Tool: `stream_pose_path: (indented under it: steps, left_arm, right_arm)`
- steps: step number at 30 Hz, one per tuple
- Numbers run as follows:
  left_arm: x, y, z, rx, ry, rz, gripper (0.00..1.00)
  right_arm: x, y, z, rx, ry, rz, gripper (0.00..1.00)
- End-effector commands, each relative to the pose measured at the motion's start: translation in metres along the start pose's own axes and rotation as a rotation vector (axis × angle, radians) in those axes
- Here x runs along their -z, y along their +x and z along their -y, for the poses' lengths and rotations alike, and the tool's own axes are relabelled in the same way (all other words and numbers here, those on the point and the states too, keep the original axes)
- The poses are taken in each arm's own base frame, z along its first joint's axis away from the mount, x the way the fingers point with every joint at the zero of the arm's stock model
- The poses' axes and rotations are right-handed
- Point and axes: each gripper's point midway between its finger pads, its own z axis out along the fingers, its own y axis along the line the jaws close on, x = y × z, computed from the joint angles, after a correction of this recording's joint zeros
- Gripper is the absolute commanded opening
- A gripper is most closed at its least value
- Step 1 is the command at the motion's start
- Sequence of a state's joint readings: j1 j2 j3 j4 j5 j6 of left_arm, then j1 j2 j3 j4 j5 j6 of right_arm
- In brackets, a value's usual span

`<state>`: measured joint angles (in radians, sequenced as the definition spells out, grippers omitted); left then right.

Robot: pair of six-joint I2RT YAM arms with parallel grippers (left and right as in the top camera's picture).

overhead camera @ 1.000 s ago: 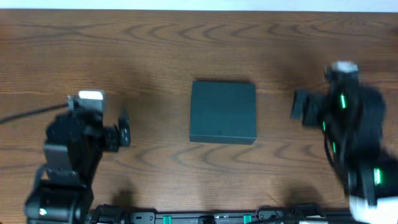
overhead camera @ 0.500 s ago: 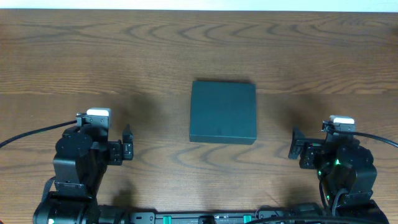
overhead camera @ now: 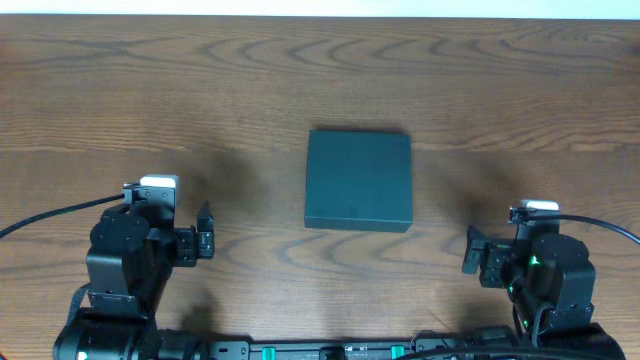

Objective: Pack container

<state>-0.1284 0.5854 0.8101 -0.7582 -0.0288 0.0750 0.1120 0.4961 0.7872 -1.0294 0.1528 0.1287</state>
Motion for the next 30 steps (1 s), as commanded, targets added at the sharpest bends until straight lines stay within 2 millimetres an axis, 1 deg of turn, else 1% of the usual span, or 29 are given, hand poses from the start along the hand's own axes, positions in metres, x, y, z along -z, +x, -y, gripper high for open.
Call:
stream_pose_path:
  steps: [1,4,7,9,10,11,13,17,20,23,27,28,30]
  left_arm:
    - [0.001,-0.001,0.002,0.008,0.011,0.004,0.99]
    - [0.001,-0.001,0.002,0.008,0.011,0.004,0.98]
    - [0.001,-0.001,0.002,0.008,0.011,0.004,0.99]
    - [0.001,-0.001,0.002,0.008,0.011,0.004,0.99]
    - [0.001,-0.001,0.002,0.008,0.011,0.004,0.98]
    - [0.001,-0.001,0.002,0.008,0.011,0.004,0.99]
    - [0.001,-0.001,0.002,0.008,0.011,0.004,0.99]
    - [0.001,-0.001,0.002,0.008,0.011,0.004,0.98]
    - [0.001,-0.001,0.002,0.008,0.011,0.004,0.99]
    - [0.001,-0.001,0.002,0.008,0.011,0.004,0.99]
    - [0.001,-0.001,0.002,0.008,0.011,0.004,0.99]
    - [0.001,-0.001,0.002,0.008,0.011,0.004,0.99]
    - [0.001,-0.001,0.002,0.008,0.011,0.004,0.99]
  right_arm:
    - [0.000,0.007,-0.002,0.014,-0.009,-0.019,0.99]
    - [0.009,0.002,0.001,0.001,-0.006,0.040,0.99]
    - [0.026,-0.005,-0.006,-0.015,-0.076,0.164,0.99]
    - [0.032,-0.001,-0.007,-0.029,-0.099,0.245,0.99]
    - [0.032,0.003,-0.007,-0.036,-0.104,0.276,0.99]
    - [0.029,0.005,-0.007,-0.042,-0.108,0.317,0.99]
    - [0.018,0.002,-0.008,-0.052,-0.115,0.398,0.99]
    - [-0.011,-0.017,-0.016,-0.049,-0.132,0.537,0.99]
    - [-0.027,-0.029,-0.021,0.036,-0.111,0.655,0.99]
    - [-0.045,-0.024,-0.023,0.108,-0.086,0.693,0.99]
    - [-0.067,-0.004,-0.027,0.157,-0.085,0.640,0.99]
    - [-0.070,0.000,-0.029,0.163,-0.092,0.625,0.99]
    - [-0.070,-0.001,-0.029,0.170,-0.088,0.628,0.99]
